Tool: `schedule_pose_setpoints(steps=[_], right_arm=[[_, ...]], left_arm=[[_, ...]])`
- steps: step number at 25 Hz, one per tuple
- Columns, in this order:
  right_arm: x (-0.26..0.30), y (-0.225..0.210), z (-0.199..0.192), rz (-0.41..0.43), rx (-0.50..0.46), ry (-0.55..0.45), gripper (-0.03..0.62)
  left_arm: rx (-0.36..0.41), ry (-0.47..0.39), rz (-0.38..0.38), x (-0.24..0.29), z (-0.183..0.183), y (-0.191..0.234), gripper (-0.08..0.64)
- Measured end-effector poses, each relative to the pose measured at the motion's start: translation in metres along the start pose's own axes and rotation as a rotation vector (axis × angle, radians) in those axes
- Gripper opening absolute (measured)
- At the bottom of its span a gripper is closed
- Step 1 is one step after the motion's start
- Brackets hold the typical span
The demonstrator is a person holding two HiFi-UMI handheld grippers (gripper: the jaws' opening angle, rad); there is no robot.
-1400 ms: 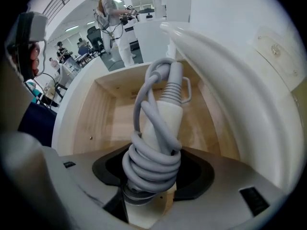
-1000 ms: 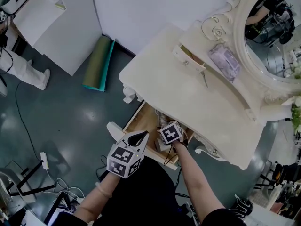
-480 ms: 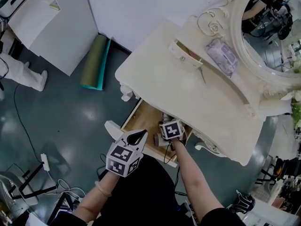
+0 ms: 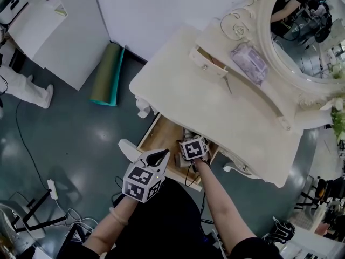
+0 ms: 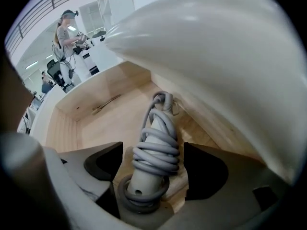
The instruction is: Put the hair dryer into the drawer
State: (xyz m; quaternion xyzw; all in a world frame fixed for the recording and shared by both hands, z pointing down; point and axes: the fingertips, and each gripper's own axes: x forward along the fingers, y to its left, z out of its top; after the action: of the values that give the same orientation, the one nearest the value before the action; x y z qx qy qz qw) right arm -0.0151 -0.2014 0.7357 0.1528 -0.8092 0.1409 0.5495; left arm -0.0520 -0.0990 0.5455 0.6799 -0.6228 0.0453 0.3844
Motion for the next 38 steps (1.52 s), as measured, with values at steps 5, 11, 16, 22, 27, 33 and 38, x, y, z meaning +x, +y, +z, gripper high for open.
schedule_pose_setpoints(steps=[5,11,16,22,27,33,38], right_arm=[[-0.009,0.003,0.000,0.006,0.006,-0.033,0.393],[-0.027,0.015,0.001,0.061,0.049,-0.091,0.431],[-0.059,0.015,0.003,0.081,0.090,-0.167,0.431],[-0.118,0.021,0.014,0.152,0.196,-0.360,0.431],[-0.194,0.012,0.039,0.232,0.424,-0.672,0.431],[-0.310,-0.016,0.063,0.216,0.540,-1.160,0.430],[-0.367,-0.022,0.046,0.247,0.675,-1.429,0.404]], left_arm=[[0.013,0.003,-0.011,0.003,-0.001,-0.005,0.000],[0.032,0.009,-0.029,0.009,0.001,-0.012,0.000],[0.064,0.012,-0.060,0.016,0.007,-0.020,0.000],[0.108,0.000,-0.102,0.019,0.017,-0.032,0.000],[0.175,-0.056,-0.154,0.016,0.033,-0.051,0.000],[0.194,-0.222,-0.256,-0.003,0.071,-0.083,0.000],[0.234,-0.321,-0.297,-0.013,0.089,-0.109,0.000]])
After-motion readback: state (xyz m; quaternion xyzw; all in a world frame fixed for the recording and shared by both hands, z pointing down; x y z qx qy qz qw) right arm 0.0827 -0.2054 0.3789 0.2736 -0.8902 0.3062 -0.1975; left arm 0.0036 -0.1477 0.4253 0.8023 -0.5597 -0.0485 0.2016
